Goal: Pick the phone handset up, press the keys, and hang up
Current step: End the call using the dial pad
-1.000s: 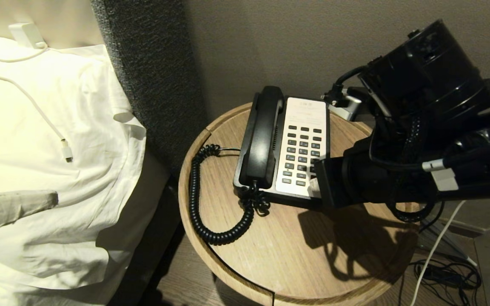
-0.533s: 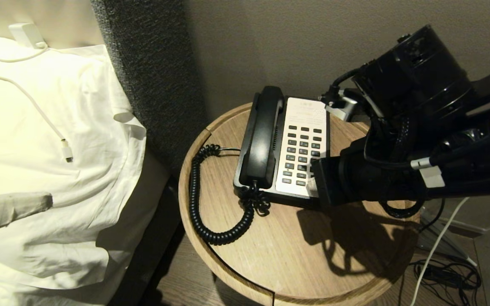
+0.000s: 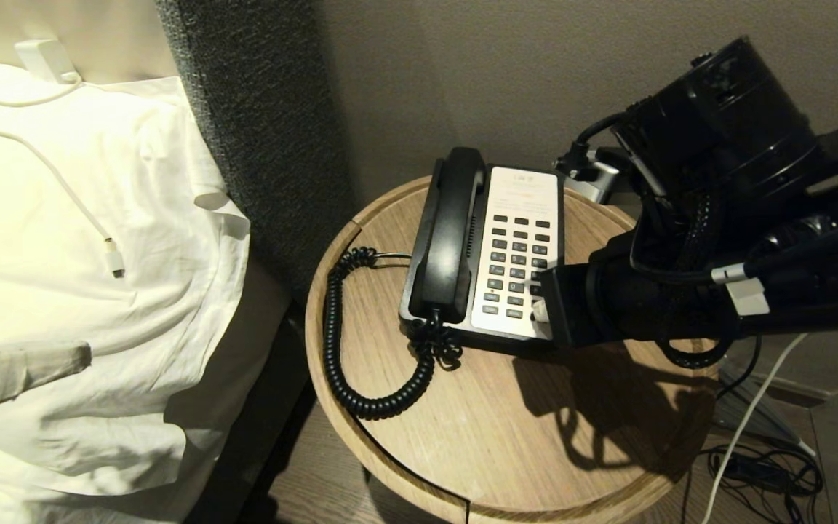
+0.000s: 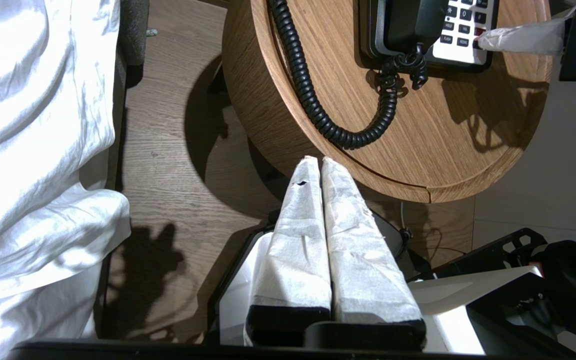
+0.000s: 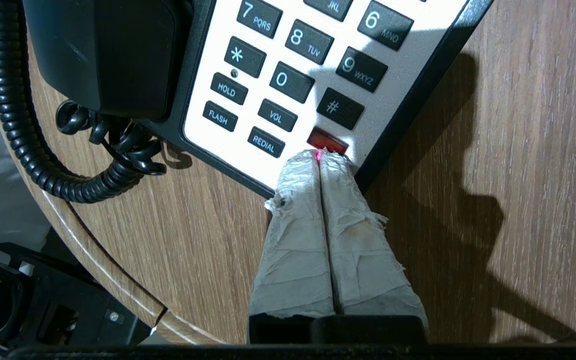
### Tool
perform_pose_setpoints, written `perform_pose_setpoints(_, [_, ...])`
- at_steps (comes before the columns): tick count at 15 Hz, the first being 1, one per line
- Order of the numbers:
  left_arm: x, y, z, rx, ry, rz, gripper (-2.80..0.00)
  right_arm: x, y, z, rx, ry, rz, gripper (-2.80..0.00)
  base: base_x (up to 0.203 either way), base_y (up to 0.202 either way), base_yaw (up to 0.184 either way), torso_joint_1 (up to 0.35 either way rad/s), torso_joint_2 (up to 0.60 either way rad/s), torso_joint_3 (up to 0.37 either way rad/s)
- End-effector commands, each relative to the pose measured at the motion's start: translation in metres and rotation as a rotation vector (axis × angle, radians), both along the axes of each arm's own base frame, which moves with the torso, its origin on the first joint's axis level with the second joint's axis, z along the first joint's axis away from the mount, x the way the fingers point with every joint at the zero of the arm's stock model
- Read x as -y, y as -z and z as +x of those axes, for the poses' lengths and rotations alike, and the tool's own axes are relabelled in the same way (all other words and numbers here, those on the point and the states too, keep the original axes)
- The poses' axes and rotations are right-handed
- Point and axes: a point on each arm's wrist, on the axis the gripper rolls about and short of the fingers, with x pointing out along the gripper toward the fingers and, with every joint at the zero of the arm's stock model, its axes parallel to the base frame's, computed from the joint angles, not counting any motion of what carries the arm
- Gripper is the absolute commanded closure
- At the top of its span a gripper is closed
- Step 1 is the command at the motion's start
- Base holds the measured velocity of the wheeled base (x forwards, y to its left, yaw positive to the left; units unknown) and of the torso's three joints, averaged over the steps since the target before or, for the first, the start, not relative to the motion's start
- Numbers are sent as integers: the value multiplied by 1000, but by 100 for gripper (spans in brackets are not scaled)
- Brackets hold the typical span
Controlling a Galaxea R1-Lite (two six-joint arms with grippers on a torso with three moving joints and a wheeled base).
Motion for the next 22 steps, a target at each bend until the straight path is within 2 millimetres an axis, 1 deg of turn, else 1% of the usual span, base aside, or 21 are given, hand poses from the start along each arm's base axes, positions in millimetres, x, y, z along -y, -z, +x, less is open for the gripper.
perform_pose_setpoints(1, [-1,0,0,-1,-5,0,0,0,1,0,0,7,-7,0,0,0,0,0,0,0])
perform_pose_setpoints(4, [-1,2,-1,-3,-4,5,0,-1,3,2,3,10,-4,0,0,0,0,0,0,0])
perform_pose_setpoints(8, [-4,6,-2,-7,-5,10,0,3,5,0,7,29,-24,0,0,0,0,0,0,0])
perform_pose_setpoints(10, [-6,10,-3,-11,-7,14,0,3,0,-1,20,34,-2,0,0,0,0,0,0,0])
perform_pose_setpoints(12, [-7,15,-4,-18,-9,26,0,8,-8,-5,36,35,17,0,0,0,0,0,0,0])
perform_pose_setpoints(14, [-7,16,-4,-19,-10,29,0,12,-13,-8,46,33,30,0,0,0,0,0,0,0])
perform_pose_setpoints(16, [-7,16,-4,-21,-9,31,0,12,-15,-9,49,33,34,0,0,0,0,0,0,0])
perform_pose_setpoints(22, [-8,16,-4,-18,-12,27,0,12,-11,-8,39,33,22,0,0,0,0,0,0,0])
